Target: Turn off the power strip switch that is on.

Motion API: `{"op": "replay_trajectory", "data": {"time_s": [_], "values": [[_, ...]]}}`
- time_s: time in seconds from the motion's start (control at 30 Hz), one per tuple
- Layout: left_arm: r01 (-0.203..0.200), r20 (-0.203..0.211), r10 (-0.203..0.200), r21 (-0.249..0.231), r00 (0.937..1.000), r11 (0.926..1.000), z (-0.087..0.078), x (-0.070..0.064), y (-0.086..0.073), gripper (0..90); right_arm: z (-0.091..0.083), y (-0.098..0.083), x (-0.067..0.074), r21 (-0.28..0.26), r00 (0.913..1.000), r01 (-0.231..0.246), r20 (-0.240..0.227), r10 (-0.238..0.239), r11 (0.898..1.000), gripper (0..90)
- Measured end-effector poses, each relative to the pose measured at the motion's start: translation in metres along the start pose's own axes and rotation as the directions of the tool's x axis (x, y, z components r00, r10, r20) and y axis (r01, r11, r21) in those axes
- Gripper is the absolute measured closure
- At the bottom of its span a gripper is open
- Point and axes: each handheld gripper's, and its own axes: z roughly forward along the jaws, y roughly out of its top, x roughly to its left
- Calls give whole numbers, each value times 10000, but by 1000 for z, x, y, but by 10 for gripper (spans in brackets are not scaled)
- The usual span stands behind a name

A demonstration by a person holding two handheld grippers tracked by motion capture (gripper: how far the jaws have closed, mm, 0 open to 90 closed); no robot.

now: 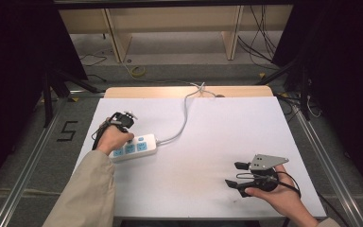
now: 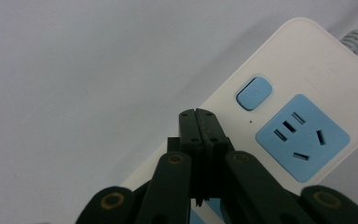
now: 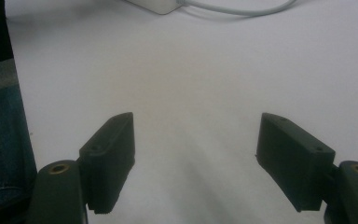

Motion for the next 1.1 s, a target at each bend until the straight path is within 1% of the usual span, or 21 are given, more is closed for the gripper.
{"op": "replay_trajectory", "data": {"time_s": [0.4,0.53,1.1], "values": [[-10,30,10,-2,10000,10000,0,0,0,900,0,0,0,-18,10000,18,6,-18,10000,284],[-60,65,60,4,10000,10000,-4,1,1,900,0,0,0,-12,10000,15,1,-15,10000,284],[-83,-4,83,-51,10000,10000,-4,0,0,900,0,0,0,-16,10000,5,12,-4,10000,284]]}}
